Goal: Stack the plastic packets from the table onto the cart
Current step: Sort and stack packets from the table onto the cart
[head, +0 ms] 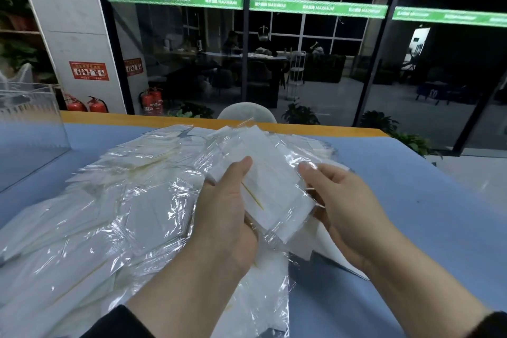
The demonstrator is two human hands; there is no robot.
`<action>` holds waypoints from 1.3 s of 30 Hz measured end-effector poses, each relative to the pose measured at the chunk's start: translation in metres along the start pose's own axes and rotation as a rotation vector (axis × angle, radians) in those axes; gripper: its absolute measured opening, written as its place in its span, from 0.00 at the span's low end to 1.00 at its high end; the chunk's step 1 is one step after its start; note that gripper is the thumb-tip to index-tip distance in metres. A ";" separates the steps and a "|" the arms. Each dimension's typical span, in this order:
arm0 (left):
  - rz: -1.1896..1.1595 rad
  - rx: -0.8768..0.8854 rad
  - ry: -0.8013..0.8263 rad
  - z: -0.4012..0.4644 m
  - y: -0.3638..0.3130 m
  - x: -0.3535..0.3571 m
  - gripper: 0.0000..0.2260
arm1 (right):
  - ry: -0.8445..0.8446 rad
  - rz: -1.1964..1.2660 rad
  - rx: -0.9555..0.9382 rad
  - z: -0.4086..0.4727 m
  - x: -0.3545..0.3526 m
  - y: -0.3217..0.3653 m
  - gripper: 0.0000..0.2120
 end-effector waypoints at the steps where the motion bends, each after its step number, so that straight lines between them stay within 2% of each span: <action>1: 0.000 -0.002 -0.001 0.001 0.001 0.000 0.17 | 0.007 0.022 0.009 -0.001 0.001 0.000 0.12; 8: -0.049 0.007 -0.087 0.009 0.003 -0.009 0.15 | -0.093 0.096 -0.113 -0.005 -0.002 0.012 0.12; 10: -0.052 0.015 -0.119 0.010 0.002 -0.014 0.13 | -0.183 0.123 -0.148 -0.005 -0.010 0.015 0.13; 13: -0.018 0.050 -0.144 0.010 -0.003 -0.017 0.10 | -0.421 0.171 -0.305 -0.009 -0.041 0.029 0.12; 15: 0.032 0.086 -0.135 0.007 -0.007 -0.015 0.08 | -0.496 0.140 -0.400 -0.012 -0.058 0.042 0.14; 18: 0.141 0.114 -0.083 0.000 -0.009 -0.008 0.10 | -0.326 0.022 -0.428 -0.009 -0.051 0.053 0.15; 20: 0.205 0.097 -0.037 -0.004 -0.007 -0.003 0.11 | -0.211 -0.168 -0.425 -0.010 -0.030 0.052 0.14; 23: 0.228 0.048 0.061 -0.014 -0.001 0.009 0.21 | -0.174 -0.428 -0.471 -0.013 -0.005 0.044 0.08; 25: 0.209 0.048 0.145 -0.020 0.003 0.018 0.22 | -0.147 -0.481 -0.472 -0.014 0.005 0.038 0.06; 29: 0.166 0.137 0.109 -0.022 -0.004 0.018 0.11 | -0.129 -0.438 -0.334 -0.015 0.002 0.032 0.12; 32: 0.044 0.186 0.133 -0.027 -0.013 0.021 0.09 | 0.100 -0.232 -0.157 -0.020 0.005 0.020 0.20; 35: 0.029 0.190 0.250 -0.035 -0.009 0.033 0.12 | 0.192 -0.014 -0.145 -0.041 0.004 0.023 0.17; 39: 0.214 0.191 0.355 -0.049 0.001 0.051 0.20 | 0.084 -0.071 -0.229 -0.063 -0.036 0.043 0.16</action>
Point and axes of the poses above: each hand's wrist, its own z-axis towards the middle knuckle, its own x-axis out of the palm, y = z × x, the point moved 7 cm from there along z, towards the middle knuckle, and after that the axes turned 2 degrees about x, right-handed, at the moved point
